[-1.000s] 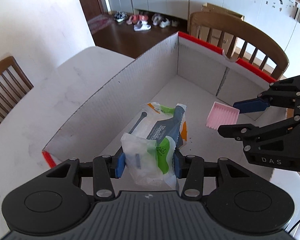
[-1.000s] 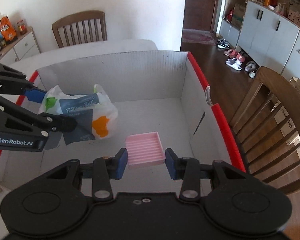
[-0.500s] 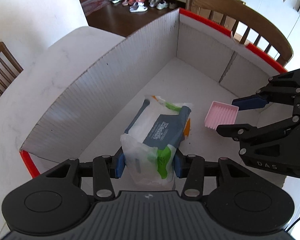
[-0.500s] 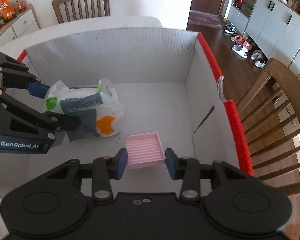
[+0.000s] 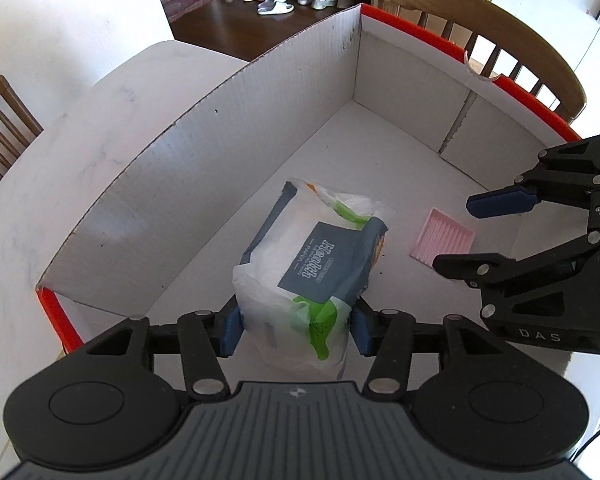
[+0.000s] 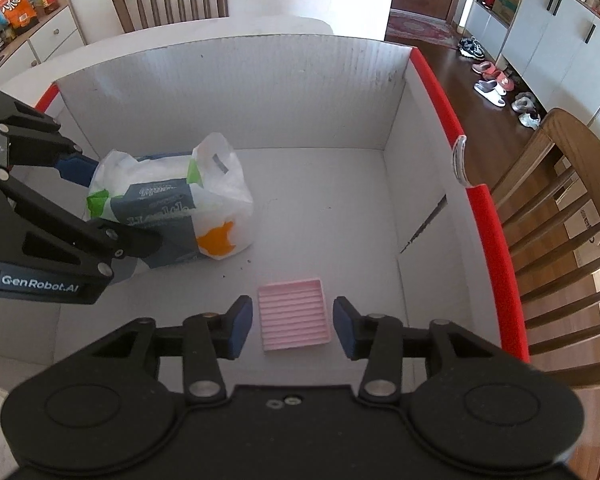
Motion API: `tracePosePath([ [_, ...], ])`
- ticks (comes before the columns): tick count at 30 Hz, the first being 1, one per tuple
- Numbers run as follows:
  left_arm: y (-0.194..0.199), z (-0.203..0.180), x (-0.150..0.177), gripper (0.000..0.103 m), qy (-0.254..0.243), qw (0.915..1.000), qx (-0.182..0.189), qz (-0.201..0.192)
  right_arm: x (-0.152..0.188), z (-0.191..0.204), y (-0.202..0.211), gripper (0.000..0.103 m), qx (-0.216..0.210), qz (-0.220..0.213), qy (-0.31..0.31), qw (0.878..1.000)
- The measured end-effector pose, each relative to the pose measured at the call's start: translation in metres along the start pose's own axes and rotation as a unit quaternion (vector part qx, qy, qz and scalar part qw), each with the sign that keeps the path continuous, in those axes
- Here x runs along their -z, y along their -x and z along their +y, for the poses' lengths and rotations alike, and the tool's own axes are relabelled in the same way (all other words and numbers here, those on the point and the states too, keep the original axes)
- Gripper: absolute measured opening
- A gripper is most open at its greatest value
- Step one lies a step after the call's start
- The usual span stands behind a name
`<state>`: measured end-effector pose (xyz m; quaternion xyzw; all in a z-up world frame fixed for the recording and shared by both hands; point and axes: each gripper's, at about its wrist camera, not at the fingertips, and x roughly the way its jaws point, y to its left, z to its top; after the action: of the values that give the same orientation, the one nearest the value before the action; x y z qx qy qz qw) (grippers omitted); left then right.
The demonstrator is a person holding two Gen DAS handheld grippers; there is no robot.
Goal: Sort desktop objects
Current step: 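Open both grippers to drop the wipes and soap dish in the box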
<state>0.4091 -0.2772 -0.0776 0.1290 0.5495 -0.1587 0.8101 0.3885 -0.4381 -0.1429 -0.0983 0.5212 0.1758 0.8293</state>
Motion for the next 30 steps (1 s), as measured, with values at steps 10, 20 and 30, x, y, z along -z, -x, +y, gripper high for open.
tracePosePath([
  [10,0.011,-0.005,0.001,0.075,0.005,0.9993,0.009,-0.037,0.003,-0.003,0.025,0.064,-0.029,-0.023,0.000,0.999],
  [20,0.047,-0.012,0.016,0.075,0.012,0.9956,0.032,-0.087,0.006,-0.006,0.060,0.067,-0.063,-0.058,-0.011,0.996],
  [30,0.084,-0.009,0.044,0.075,0.046,0.9889,0.040,-0.135,0.020,0.004,0.092,0.070,-0.082,-0.093,-0.013,0.992],
])
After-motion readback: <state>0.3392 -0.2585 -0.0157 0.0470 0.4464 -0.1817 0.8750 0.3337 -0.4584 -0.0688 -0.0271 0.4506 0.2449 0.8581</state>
